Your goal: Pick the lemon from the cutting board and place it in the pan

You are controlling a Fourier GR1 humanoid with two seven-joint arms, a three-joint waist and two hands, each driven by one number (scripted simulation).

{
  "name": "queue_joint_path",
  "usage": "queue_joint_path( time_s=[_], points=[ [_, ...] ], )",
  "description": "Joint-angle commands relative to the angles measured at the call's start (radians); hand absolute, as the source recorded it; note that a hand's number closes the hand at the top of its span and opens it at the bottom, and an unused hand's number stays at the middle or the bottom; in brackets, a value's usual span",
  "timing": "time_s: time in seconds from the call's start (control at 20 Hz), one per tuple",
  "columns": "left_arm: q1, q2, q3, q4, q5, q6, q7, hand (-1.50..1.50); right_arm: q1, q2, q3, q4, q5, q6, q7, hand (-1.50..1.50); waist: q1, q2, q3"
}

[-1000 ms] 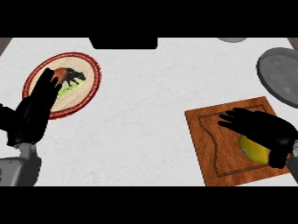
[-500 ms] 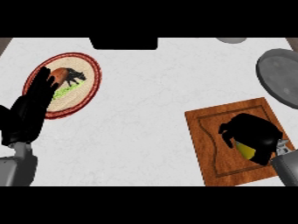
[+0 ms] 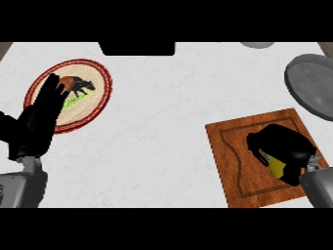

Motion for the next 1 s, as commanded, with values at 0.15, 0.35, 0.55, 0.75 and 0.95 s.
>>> queue_joint_path(
  time_s=[0.15, 0.35, 0.55, 0.75, 0.95],
  points=[
    [0.045, -0.003, -0.012, -0.059, -0.005, 0.002, 0.021, 0.0, 0.016, 0.138, -0.213, -0.074, -0.068, 0.102, 0.34, 1.5, -0.007, 0.0, 0.006],
    [0.037, -0.002, 0.01, -0.009, 0.014, -0.017, -0.009, 0.0, -0.012, 0.158, -0.229, -0.244, -0.035, 0.004, 0.408, 1.5, -0.009, 0.001, 0.005],
    [0.078, 0.003, 0.01, -0.052, 0.018, -0.03, -0.018, 0.0, -0.065, 0.137, -0.274, -0.41, -0.037, -0.015, 0.443, 1.5, -0.001, -0.001, 0.005],
    [0.045, -0.027, -0.009, 0.011, -0.014, -0.007, -0.047, 0.0, -0.08, 0.129, -0.322, -0.62, -0.082, 0.036, 0.477, 1.5, -0.016, 0.0, 0.005],
    [-0.022, -0.015, 0.005, 0.016, -0.004, -0.004, 0.015, 0.0, -0.145, 0.118, -0.405, -0.677, -0.165, 0.202, 0.559, 1.5, -0.003, 0.005, 0.006]
  ],
)
